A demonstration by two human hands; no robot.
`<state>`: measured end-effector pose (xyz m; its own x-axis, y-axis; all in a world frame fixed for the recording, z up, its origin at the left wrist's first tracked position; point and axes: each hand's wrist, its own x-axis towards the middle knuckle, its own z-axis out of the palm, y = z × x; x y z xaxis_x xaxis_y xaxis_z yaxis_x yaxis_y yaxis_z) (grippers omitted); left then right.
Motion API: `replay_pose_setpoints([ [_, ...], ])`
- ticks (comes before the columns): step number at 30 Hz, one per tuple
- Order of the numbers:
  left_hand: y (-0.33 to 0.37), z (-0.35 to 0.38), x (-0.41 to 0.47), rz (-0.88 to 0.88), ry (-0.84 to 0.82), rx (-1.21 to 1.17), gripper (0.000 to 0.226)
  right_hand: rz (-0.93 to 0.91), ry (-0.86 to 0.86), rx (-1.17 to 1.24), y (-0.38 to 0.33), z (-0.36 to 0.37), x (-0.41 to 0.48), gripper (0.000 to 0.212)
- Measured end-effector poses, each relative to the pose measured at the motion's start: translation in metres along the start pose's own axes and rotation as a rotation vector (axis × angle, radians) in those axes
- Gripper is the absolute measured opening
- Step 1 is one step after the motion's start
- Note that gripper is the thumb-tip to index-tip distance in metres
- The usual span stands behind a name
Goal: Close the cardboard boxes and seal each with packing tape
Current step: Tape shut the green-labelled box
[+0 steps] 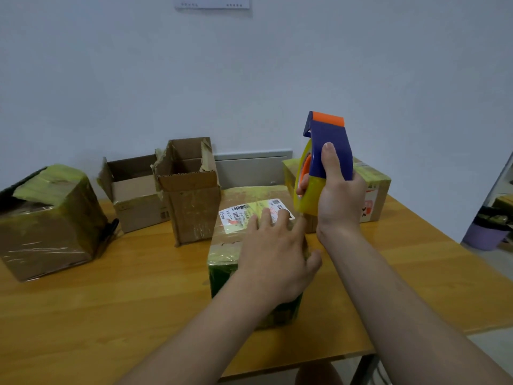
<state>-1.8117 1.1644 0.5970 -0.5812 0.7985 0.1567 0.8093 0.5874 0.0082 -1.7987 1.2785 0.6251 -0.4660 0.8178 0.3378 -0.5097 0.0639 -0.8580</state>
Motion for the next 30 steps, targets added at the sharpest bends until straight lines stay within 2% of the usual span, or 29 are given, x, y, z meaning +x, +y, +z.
replay_pose_setpoints([
  [2,-0.015,-0.021,0.003,0.064,-0.151,-0.062,0.082,-0.01,0.017,0.002,-0.004,0.003,-0.002,0.042],
  [4,-0.033,-0.037,0.013,0.075,-0.237,-0.186,0.079,-0.013,0.042,0.0,-0.008,0.007,-0.003,0.041],
  [8,-0.065,-0.043,0.04,0.091,-0.1,-0.362,0.045,-0.01,0.05,0.034,-0.011,0.021,-0.008,0.052],
  [10,-0.083,-0.036,0.066,0.062,0.015,-0.343,0.037,-0.024,0.049,0.049,-0.007,0.027,-0.009,0.052],
  [12,-0.097,-0.026,0.087,0.058,0.026,-0.274,0.05,-0.021,0.049,0.034,-0.001,0.032,-0.013,0.05],
  [14,-0.103,-0.009,0.104,0.051,-0.09,-0.204,0.063,-0.02,0.054,-0.016,0.007,0.033,-0.017,0.044],
  [17,-0.1,0.011,0.112,0.02,-0.218,-0.137,0.061,-0.007,0.063,-0.045,0.017,0.029,-0.017,0.036],
  [20,-0.106,0.01,0.119,0.015,-0.172,-0.18,0.068,-0.009,0.045,-0.057,0.02,0.027,-0.016,0.034],
  [24,-0.116,0.012,0.129,-0.01,-0.144,-0.125,0.06,-0.143,-0.116,-0.215,0.024,0.034,-0.021,0.033],
  [25,-0.116,0.013,0.129,-0.005,-0.16,-0.109,0.064,-0.164,-0.144,-0.246,0.025,0.035,-0.021,0.034],
  [27,-0.113,0.013,0.129,-0.018,-0.182,-0.13,0.078,-0.172,-0.145,-0.241,0.026,0.034,-0.02,0.035],
  [30,-0.113,0.011,0.129,-0.058,-0.151,-0.163,0.083,-0.152,-0.11,-0.184,0.023,0.031,-0.02,0.043],
])
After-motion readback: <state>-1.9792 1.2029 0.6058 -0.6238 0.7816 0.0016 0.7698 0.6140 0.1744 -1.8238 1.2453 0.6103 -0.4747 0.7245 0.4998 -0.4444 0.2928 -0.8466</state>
